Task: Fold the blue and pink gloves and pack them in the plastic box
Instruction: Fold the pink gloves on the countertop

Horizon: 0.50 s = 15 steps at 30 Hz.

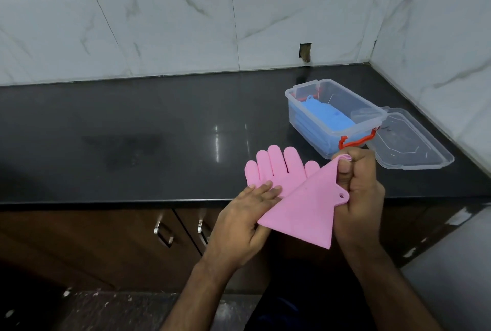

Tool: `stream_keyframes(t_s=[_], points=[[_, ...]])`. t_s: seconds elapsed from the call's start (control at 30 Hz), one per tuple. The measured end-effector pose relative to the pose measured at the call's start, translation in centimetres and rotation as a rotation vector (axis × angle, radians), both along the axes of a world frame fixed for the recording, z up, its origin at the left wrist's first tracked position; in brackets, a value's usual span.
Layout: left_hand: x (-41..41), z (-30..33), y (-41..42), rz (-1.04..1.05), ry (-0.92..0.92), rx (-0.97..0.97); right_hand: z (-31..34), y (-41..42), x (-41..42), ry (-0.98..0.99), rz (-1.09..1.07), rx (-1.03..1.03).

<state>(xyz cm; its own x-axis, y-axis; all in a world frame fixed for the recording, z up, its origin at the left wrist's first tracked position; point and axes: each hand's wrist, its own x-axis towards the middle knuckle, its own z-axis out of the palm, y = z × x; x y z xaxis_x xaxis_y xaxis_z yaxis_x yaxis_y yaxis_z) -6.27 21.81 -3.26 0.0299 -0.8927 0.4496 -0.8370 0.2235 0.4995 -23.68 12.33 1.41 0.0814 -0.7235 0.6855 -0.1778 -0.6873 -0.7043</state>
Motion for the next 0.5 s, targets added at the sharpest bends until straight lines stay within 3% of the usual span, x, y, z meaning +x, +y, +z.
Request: stream_keyframes(t_s=[0.13,0.27,0.33,0.4,0.5], points=[[-0.2,0.0,-0.2,-0.023,0.107,-0.043,-0.1,-0.4,-0.1,0.026,-0.004,0.021],[-0.8,0.3,-0.3,-0.040,0.485,-0.208,0.9,-0.7,0.1,0.052,0.005,0.040],[-1.1,0.4,-0.7,-0.007,0.636,-0.170,1.2,-1.4,0.3,0.113,-0.021,0.079],[-1.3,0.6,-1.2,0.070,0.773,-0.077,1.4,-2.7,0.8,0.264,-0.090,0.150],[-1.3,0.7,-2.1,0.215,1.028,0.066,1.3,-5.1,2.0,0.654,-0.102,0.368]])
